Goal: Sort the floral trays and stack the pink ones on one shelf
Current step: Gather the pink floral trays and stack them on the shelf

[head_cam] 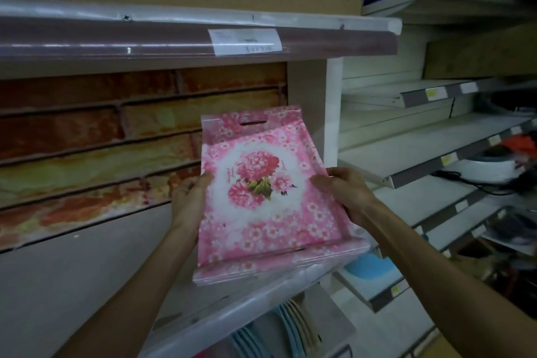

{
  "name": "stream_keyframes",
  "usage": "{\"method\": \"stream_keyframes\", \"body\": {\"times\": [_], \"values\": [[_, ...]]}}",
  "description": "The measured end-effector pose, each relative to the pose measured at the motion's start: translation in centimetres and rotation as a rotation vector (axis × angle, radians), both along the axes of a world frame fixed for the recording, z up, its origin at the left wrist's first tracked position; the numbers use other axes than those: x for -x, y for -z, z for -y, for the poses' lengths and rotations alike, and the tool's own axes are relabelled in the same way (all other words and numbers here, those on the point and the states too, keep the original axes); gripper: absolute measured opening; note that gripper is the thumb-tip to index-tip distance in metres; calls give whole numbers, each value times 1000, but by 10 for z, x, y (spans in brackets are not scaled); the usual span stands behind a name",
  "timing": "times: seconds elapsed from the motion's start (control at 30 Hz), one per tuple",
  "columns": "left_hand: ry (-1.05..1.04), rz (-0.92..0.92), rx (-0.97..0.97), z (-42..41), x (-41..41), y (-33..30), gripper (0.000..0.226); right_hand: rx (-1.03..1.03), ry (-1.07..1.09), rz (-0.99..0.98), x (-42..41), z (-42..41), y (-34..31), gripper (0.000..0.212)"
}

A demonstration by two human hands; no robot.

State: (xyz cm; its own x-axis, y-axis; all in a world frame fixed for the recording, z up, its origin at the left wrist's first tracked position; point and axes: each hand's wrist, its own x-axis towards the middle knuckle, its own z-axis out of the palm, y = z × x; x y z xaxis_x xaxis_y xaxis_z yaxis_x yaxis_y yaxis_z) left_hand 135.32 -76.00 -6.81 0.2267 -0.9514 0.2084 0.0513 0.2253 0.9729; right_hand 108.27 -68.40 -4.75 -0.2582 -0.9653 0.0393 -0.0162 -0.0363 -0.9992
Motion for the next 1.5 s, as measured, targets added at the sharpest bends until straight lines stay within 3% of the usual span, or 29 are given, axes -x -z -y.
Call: {"method": "stream_keyframes", "body": {"times": [0.23, 0.47, 0.67, 0.9, 1.37, 1.5], "values": [[19, 235, 2, 60, 17, 8, 34, 6, 121, -329, 32, 65, 6, 17], [43, 481, -59, 87, 23, 27, 58, -44, 90, -489, 56, 110, 12, 16], [-75, 550, -117, 86, 35, 32, 44, -71, -13, -553, 68, 135, 14, 21], [-199, 788, -184, 73, 57, 32, 51, -74, -105, -673, 79, 160, 33, 25], [-261, 974, -326, 81, 54, 43, 35, -38, -158, -860, 71, 193, 57, 41], [-246, 1033, -336, 84, 56, 42, 36, -52, -151, -881, 72, 198, 60, 36]]}}
